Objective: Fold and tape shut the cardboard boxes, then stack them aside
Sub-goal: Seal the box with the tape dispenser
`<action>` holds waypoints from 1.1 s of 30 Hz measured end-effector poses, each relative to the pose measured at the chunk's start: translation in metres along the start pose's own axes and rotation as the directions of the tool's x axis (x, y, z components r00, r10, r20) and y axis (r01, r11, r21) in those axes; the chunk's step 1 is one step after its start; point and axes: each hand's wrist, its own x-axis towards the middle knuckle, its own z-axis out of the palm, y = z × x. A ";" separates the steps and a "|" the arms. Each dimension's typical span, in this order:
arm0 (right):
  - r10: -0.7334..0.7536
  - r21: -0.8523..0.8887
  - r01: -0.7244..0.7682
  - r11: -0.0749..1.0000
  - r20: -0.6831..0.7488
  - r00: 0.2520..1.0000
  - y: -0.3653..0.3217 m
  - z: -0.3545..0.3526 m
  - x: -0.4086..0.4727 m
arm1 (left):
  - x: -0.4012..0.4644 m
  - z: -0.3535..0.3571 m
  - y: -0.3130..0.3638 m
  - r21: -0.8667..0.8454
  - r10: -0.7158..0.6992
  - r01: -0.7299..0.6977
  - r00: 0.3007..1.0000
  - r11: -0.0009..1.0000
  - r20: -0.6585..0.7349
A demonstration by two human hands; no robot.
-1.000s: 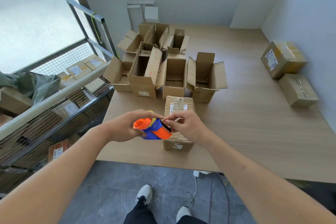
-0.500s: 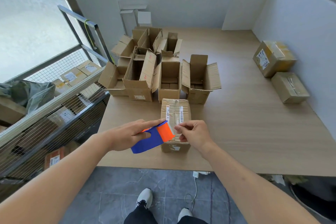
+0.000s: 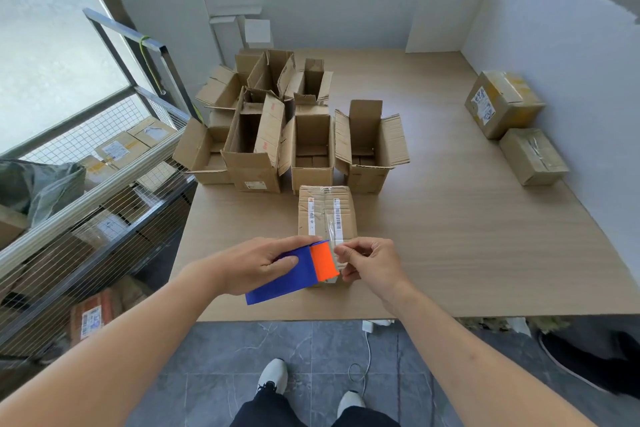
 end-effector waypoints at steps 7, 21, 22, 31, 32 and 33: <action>0.025 -0.088 -0.028 0.996 -0.036 0.999 0.007 -0.013 0.000 | 0.001 0.000 -0.005 0.027 0.011 -0.013 0.998 1.000 0.062; 0.033 -0.072 -0.052 0.996 -0.243 0.970 0.022 -0.027 0.002 | -0.003 -0.020 -0.025 0.082 -0.023 0.011 0.988 0.997 0.151; 0.036 -0.080 -0.057 0.995 -0.241 0.970 0.024 -0.026 0.002 | -0.002 -0.020 -0.026 0.089 -0.020 0.007 0.988 0.996 0.150; 0.123 -0.058 -0.143 0.988 -0.268 0.956 0.045 -0.038 0.003 | -0.008 -0.015 -0.063 0.062 -0.073 0.066 0.988 0.996 0.137; 0.124 -0.054 -0.141 0.988 -0.249 0.960 0.046 -0.037 0.002 | -0.008 -0.015 -0.067 0.060 -0.083 0.075 0.987 0.995 0.138; 0.120 -0.049 -0.135 0.990 -0.239 0.964 0.046 -0.036 0.002 | -0.007 -0.015 -0.070 0.056 -0.091 0.084 0.986 0.995 0.140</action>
